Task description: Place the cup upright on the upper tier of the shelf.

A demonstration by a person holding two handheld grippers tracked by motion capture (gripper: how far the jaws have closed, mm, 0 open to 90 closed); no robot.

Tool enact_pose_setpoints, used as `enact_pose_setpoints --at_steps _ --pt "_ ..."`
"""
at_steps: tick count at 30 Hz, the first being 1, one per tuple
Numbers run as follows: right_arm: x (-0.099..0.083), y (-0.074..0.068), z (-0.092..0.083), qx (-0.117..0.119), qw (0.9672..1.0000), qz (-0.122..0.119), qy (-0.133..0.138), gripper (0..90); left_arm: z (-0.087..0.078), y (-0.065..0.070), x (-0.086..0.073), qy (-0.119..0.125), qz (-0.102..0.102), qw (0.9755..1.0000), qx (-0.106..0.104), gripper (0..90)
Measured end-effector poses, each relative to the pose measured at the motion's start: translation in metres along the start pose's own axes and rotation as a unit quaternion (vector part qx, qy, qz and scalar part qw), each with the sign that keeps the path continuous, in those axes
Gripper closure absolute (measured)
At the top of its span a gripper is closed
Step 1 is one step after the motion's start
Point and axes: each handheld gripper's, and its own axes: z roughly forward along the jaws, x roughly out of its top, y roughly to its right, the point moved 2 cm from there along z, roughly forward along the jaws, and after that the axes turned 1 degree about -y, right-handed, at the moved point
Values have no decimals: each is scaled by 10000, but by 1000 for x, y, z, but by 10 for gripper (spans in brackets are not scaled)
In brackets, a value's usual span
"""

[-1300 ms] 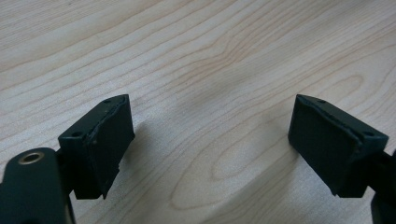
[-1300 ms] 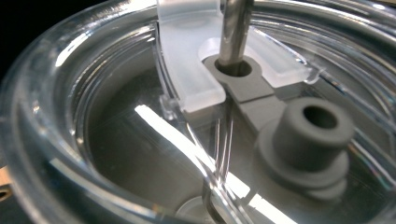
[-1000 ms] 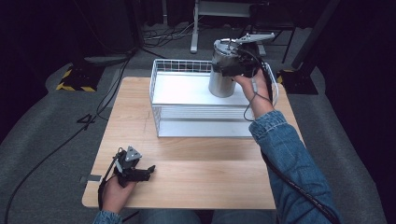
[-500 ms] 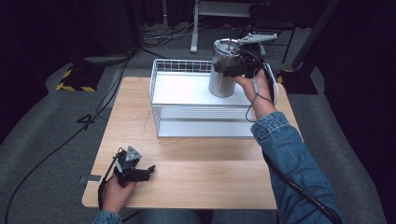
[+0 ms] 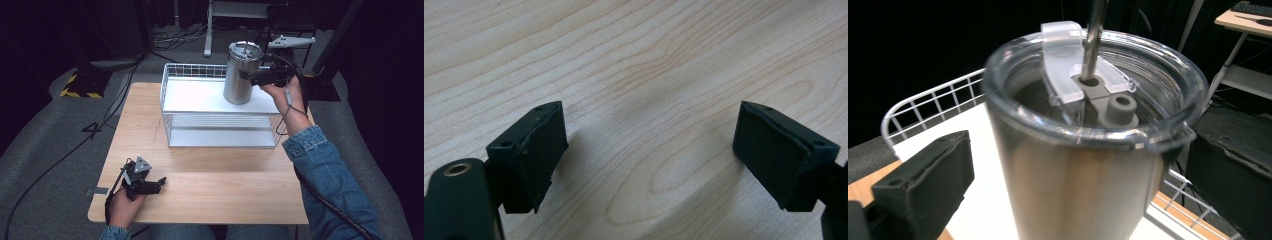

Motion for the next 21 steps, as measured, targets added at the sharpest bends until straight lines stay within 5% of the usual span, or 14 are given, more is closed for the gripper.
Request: enact_pose_setpoints --at_steps 21 --pt "-40 -15 -79 231 9997 -108 57 0 0 0 0 -4 6 10000 -4 147"
